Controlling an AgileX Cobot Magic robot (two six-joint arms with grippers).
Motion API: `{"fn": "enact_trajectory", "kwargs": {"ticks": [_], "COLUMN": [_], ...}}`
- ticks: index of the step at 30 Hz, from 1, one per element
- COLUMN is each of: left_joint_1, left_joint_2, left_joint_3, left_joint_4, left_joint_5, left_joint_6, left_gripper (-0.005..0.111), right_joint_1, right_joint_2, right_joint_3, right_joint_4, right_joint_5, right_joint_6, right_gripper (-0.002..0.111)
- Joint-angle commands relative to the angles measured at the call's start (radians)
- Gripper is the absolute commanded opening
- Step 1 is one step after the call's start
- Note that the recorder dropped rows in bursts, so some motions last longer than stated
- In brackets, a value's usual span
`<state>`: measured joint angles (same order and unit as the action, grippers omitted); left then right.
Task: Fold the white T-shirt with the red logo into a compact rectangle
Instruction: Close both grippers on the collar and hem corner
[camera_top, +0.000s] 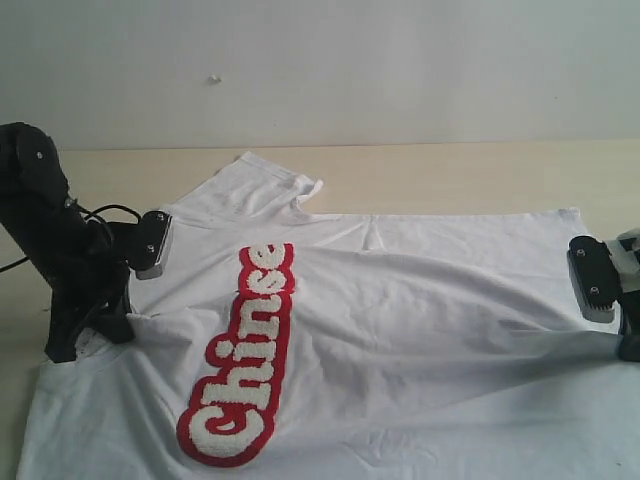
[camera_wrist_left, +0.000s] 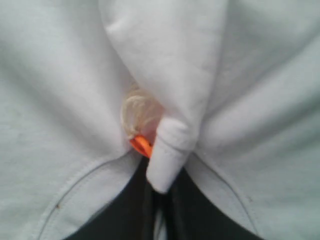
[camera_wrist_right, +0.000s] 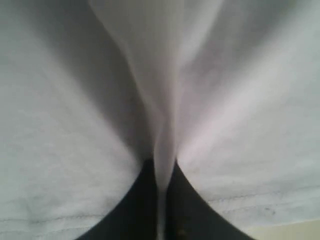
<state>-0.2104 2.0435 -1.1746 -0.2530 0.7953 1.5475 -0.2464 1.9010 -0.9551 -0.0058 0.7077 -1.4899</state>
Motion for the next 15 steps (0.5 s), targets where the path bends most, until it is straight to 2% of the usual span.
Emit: {"fn": "enact_trajectory", "kwargs": {"ticks": [1, 9, 15], "left_joint_1": [0.0, 0.0, 0.002], "left_joint_2": [0.037, -0.125, -0.277], "left_joint_3": [0.02, 0.02, 0.02], "left_joint_4": [0.063, 0.146, 0.144], "left_joint_5": [0.019, 0.033, 0.039], "left_joint_6": [-0.01, -0.012, -0.012], "left_gripper": [0.0, 0.0, 0.0], "right_joint_1": [-0.006, -0.004, -0.004], "right_joint_2": [0.012, -0.108, -0.223], "right_joint_3": [0.003, -0.043, -0.073], "right_joint_4": [0.006, -0.001, -0.003], "right_joint_5": [-0.044, 0.044, 0.092], "right_joint_6": [0.003, 0.089, 0.089], "right_gripper": [0.0, 0.0, 0.0]}}
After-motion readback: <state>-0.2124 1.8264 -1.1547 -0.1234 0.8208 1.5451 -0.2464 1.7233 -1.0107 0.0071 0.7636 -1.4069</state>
